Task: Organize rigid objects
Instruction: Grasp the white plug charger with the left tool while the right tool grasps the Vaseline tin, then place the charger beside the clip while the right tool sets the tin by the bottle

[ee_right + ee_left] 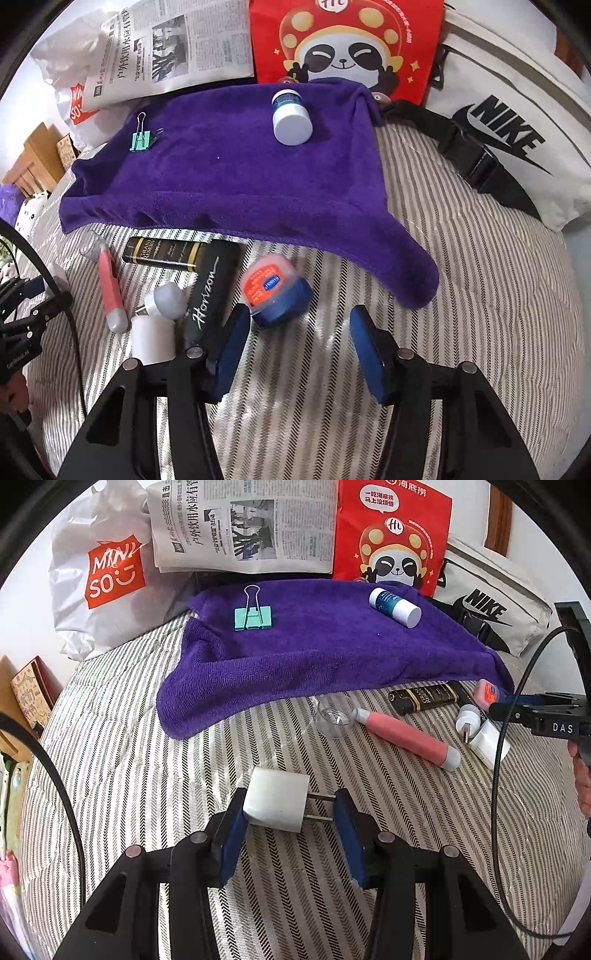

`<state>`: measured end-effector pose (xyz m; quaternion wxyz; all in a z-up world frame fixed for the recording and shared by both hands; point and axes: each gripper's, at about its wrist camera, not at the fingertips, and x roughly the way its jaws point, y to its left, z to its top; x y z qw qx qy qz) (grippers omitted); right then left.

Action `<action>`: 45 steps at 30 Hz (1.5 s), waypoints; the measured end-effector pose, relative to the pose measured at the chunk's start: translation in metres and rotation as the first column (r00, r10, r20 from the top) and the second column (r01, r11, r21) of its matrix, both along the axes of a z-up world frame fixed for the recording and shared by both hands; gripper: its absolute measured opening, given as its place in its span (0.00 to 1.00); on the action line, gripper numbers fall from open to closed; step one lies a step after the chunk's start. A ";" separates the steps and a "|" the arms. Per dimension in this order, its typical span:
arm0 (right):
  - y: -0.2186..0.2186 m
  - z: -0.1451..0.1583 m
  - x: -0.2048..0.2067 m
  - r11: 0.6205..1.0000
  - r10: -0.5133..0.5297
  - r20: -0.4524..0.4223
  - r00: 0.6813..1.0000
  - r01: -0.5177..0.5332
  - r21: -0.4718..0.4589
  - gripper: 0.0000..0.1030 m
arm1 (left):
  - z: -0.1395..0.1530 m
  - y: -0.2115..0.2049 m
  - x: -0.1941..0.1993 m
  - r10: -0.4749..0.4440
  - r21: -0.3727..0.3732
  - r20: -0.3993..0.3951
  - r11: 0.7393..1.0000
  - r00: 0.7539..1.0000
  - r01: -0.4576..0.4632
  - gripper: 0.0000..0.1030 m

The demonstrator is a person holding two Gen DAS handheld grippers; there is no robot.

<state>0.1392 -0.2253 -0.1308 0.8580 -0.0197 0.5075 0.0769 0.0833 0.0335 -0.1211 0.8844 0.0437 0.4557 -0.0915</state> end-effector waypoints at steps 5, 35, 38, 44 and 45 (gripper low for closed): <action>0.012 -0.001 0.004 0.996 0.062 0.046 0.997 -0.059 -0.064 0.54 | 0.000 0.000 0.000 -0.010 0.002 0.004 1.000 1.000 0.010 0.43; 0.008 -0.004 -0.009 0.997 0.073 0.053 0.996 -0.072 -0.019 0.40 | 0.004 0.005 0.005 0.064 -0.034 -0.023 0.997 0.998 -0.065 0.43; 0.002 0.000 -0.011 0.999 0.049 0.042 0.998 -0.049 0.008 0.40 | 0.010 0.008 0.005 0.070 -0.053 -0.029 0.996 0.997 -0.071 0.43; -0.003 0.013 -0.015 0.999 0.040 0.064 0.997 -0.041 0.022 0.40 | 0.025 0.009 0.007 0.076 -0.063 -0.018 0.995 0.997 -0.077 0.43; -0.003 0.015 -0.015 0.999 0.038 0.068 0.997 -0.040 0.025 0.40 | 0.027 0.008 0.008 0.075 -0.063 -0.016 0.995 0.997 -0.076 0.43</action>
